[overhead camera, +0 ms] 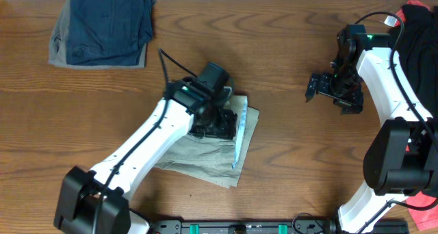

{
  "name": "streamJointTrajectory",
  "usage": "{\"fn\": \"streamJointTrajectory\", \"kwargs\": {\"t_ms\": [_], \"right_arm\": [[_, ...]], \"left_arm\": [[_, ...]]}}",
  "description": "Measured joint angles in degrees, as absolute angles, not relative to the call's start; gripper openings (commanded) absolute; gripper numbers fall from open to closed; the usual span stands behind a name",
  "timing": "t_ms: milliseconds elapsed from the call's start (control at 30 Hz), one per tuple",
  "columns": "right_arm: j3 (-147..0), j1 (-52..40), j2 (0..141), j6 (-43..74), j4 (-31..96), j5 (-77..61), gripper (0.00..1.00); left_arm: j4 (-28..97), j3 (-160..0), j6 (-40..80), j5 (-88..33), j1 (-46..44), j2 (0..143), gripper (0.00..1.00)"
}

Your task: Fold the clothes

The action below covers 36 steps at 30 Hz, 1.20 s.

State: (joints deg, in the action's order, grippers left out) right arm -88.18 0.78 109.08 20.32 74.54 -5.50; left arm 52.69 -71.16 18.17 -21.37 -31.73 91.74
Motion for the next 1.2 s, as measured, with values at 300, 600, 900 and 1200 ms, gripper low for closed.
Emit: {"fn": "streamJointTrajectory", "kwargs": {"t_ms": [300, 600, 900, 1200], "right_arm": [[-88.2, 0.8, 109.1, 20.3, 74.5, -5.5, 0.99], [-88.2, 0.8, 109.1, 20.3, 74.5, -5.5, 0.99], [-88.2, 0.8, 109.1, 20.3, 74.5, -5.5, 0.99], [-88.2, 0.8, 109.1, 20.3, 74.5, -5.5, 0.99]], "left_arm": [[52.5, -71.3, 18.1, -19.1, -33.1, 99.2, 0.31], [57.0, -71.3, 18.2, -19.1, -37.9, 107.6, 0.06], [50.6, -69.3, 23.4, -19.1, -41.5, 107.6, 0.06], [44.4, -63.9, 27.3, -19.4, -43.3, 107.5, 0.06]]}}
